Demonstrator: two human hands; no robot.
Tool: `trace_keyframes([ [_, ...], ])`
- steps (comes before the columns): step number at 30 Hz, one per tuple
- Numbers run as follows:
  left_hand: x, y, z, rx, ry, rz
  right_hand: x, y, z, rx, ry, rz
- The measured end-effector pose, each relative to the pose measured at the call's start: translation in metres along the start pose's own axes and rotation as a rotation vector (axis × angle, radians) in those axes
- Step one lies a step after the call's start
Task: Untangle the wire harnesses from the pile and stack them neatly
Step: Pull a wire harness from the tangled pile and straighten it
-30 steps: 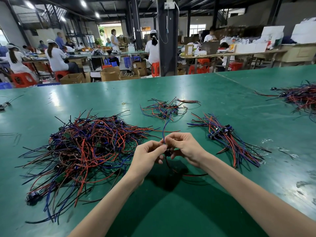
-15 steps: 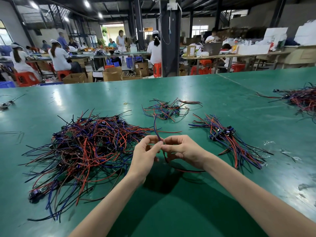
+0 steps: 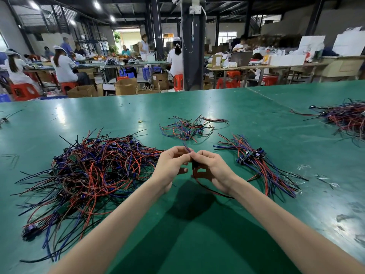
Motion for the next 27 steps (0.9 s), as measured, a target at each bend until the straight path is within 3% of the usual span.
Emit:
trace_keyframes([
  [8, 0.034, 0.001, 0.013, 0.038, -0.062, -0.085, 0.006, -0.002, -0.014, 0.059, 0.156, 0.040],
  [12, 0.038, -0.007, 0.019, -0.045, -0.185, -0.133, 0.005, 0.000, -0.019, 0.068, 0.219, 0.053],
  [16, 0.043, -0.008, 0.018, 0.064, -0.297, -0.121, 0.004, 0.003, -0.022, 0.079, 0.266, 0.067],
  [23, 0.055, 0.002, 0.021, 0.345, -0.269, 0.162, 0.009, 0.011, -0.033, 0.003, 0.317, 0.147],
  [27, 0.055, 0.009, 0.022, 0.501, -0.264, 0.280, 0.009, 0.012, -0.034, -0.131, 0.318, 0.080],
])
Point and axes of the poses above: each hand's wrist, its own x-axis towards the middle knuckle, its own z-axis out of the palm, y = z × x, the point moved 5 cm from there along x, towards the middle knuckle, and after that the axes turned 12 degrees about x, right-handed, at the moved point
